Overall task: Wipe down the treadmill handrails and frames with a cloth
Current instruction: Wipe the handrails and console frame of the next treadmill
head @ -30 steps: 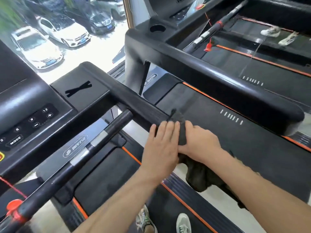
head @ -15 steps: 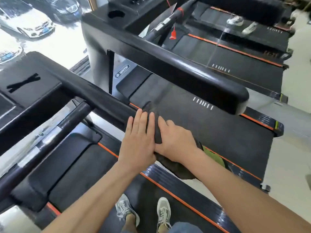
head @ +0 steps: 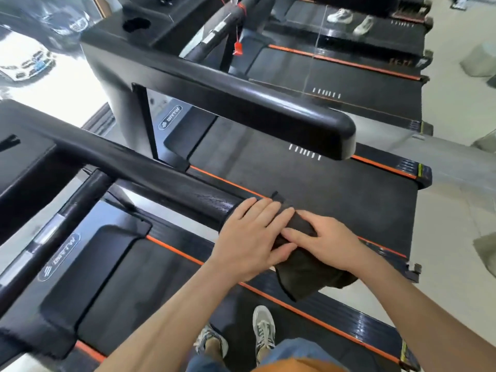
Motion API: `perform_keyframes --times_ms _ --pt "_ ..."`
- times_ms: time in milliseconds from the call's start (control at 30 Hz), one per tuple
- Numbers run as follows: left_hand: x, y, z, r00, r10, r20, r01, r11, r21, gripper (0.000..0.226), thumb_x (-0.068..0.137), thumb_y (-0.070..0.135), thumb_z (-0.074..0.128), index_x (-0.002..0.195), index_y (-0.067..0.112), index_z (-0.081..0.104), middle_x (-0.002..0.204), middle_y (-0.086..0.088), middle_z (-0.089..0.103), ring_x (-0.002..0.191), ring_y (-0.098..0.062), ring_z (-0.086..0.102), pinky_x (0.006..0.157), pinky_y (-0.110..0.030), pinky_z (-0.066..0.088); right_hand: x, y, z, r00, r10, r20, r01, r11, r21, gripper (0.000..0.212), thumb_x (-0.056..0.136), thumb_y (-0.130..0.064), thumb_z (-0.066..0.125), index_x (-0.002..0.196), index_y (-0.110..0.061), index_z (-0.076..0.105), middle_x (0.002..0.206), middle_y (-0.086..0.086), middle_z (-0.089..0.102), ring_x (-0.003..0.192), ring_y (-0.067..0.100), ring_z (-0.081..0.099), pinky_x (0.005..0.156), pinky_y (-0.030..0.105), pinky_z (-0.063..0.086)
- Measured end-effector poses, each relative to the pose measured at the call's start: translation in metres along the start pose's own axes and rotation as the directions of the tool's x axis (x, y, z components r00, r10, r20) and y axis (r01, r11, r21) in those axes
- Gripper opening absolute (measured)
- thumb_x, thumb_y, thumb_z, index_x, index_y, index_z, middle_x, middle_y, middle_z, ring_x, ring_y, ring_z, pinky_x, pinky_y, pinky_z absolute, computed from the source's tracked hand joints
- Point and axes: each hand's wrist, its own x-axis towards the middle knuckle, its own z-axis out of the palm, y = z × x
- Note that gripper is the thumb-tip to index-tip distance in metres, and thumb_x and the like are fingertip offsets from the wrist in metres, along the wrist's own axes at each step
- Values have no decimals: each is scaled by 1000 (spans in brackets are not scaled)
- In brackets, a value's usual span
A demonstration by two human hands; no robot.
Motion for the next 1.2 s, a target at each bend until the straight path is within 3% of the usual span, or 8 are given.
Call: perform_keyframes --times_ms 167,333,400,500,567,800,967,1200 --pt "-60 -74 2 986 -153 -59 161 975 156 65 93 58 44 149 28 32 155 -8 35 144 -25 29 115 -45 26 27 -64 41 981 -173 -90 86 801 -593 104 76 -77 51 151 -13 16 134 11 45 117 30 50 91 45 43" --pt "-71 -66 4 825 -511 -240 511 857 -68 62 86 25 65 143 17 43 149 -19 37 137 -36 34 109 -51 34 62 -95 36 982 -190 -17 180 951 -250 84 86 -64 52 152 -25 19 146 7 40 131 27 42 103 42 37" --pt "-70 -25 5 576 -757 -308 647 653 -394 53 82 23 65 134 16 55 137 -13 45 123 -30 46 107 -34 35 53 -76 16 989 -146 15 146 989 -37 67 92 -59 47 150 -33 26 147 0 44 135 20 41 107 36 35" --pt "-47 36 8 245 -950 192 504 -44 -863 63 78 48 64 135 27 47 129 4 49 117 -14 53 105 -35 42 26 -39 7 999 -37 33 44 963 -265 69 91 -69 34 150 -36 23 147 -2 46 134 21 43 101 35 37" --pt "-26 61 17 277 -859 430 371 -318 -873 75 78 54 65 143 31 33 140 5 50 126 -11 51 109 -42 41 12 -20 9 1000 -14 -10 11 952 -307 70 87 -74 31 146 -37 28 140 -3 53 128 21 49 97 36 40" --pt "-9 94 19 347 -779 522 251 -459 -852 95 75 58 65 149 48 7 154 9 34 135 -6 40 114 -36 36 -17 7 5 999 33 -11 -35 965 -259 79 75 -88 22 140 -43 29 126 -9 60 112 15 58 89 37 51" --pt "8 24 16 143 -687 712 126 -701 -702 115 52 76 62 147 25 22 136 -3 53 116 -23 59 98 -50 49 40 -50 21 999 -46 6 46 941 -336 82 81 -83 19 144 -31 26 124 2 61 111 27 59 87 42 48" --pt "-10 -22 24 178 -707 684 31 -691 -722 116 51 90 59 145 26 35 137 2 54 116 -23 59 96 -53 49 65 -79 44 983 -173 -59 136 907 -397 81 83 -80 27 150 -36 13 131 6 55 114 34 57 85 45 45"
